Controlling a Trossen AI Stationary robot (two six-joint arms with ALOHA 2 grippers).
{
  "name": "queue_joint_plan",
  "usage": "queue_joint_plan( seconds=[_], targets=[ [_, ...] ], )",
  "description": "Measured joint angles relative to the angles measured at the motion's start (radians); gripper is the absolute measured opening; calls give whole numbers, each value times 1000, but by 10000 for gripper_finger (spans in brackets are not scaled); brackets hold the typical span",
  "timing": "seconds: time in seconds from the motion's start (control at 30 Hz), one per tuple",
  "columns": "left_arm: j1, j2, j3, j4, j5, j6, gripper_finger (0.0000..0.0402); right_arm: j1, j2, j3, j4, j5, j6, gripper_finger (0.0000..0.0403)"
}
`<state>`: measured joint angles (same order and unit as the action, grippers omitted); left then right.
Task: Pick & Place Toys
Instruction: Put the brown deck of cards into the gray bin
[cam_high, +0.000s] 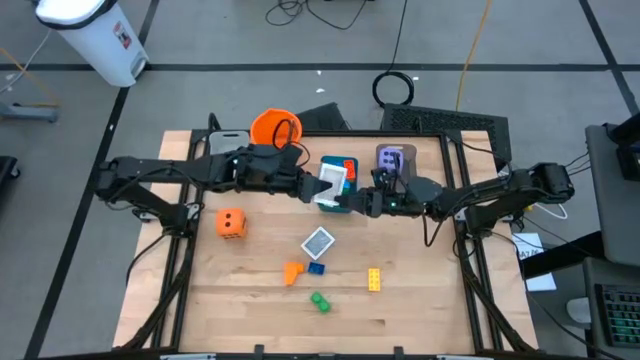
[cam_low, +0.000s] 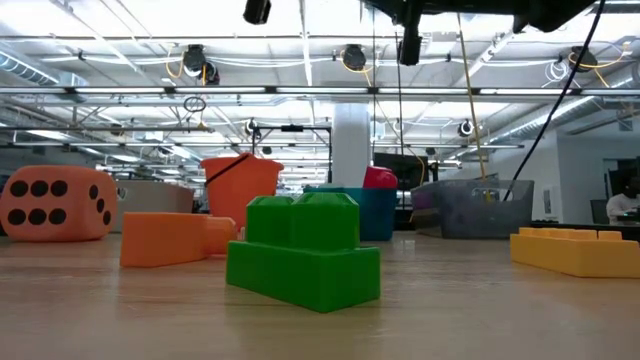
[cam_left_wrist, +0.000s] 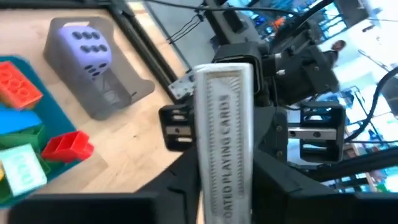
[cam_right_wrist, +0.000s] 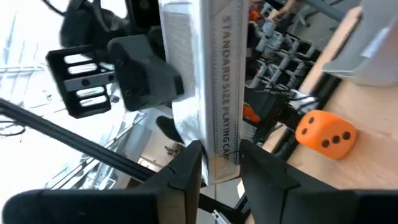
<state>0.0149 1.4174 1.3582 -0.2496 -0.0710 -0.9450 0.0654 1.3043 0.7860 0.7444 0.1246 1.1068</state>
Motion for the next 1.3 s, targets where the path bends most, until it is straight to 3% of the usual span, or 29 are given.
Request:
queue_joint_plan(
  seconds=[0.13,0.33,0.47,0.6,0.97,1.3],
  targets=[
    [26,-4,0,65,75,48,75,-9,1,0,85,-38,-20,107],
    [78,-49,0,131,174,83,78,-73,-15,0,216,-132,19,143],
    [135,-125,0,101,207,123,95,-112,-56,0,231,-178,33,173],
    [209,-229,1,12,212,182,86,-124,-99,0,231,-180,25,195],
    [426,-446,1,-569,-49,354,89,-124,-119,0,155,-178,-12,204],
    [653,-362,1,-1004,-166,553,83,-123,-119,0,4,-118,-33,204]
  ],
)
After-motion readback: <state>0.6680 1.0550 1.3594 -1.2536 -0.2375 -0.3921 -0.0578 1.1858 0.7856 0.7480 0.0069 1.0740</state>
